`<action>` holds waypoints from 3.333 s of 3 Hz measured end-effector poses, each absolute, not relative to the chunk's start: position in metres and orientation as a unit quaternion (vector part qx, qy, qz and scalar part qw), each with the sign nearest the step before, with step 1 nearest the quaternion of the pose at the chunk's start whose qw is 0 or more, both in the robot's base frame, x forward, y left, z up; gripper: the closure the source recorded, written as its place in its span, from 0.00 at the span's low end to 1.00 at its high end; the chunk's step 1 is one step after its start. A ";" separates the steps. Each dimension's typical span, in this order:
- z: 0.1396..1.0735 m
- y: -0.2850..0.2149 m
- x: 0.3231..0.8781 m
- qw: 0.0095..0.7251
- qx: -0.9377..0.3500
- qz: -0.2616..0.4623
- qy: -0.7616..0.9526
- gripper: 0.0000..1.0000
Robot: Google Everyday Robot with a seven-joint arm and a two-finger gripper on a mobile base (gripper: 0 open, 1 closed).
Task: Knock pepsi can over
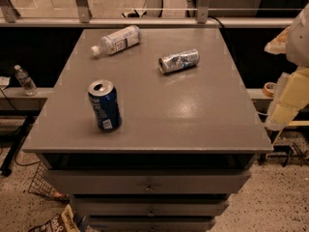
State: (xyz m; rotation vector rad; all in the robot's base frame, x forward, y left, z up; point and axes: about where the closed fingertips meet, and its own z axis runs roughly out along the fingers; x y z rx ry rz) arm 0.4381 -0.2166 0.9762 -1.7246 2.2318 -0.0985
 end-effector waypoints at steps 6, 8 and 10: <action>0.971 -0.059 0.484 0.341 -0.618 0.237 0.668 0.00; 0.932 0.007 0.469 0.349 -0.629 0.295 0.629 0.00; 0.891 0.068 0.468 0.348 -0.643 0.321 0.603 0.00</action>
Offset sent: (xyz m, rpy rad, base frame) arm 0.0314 0.0730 -0.0102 0.4706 0.0320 0.1209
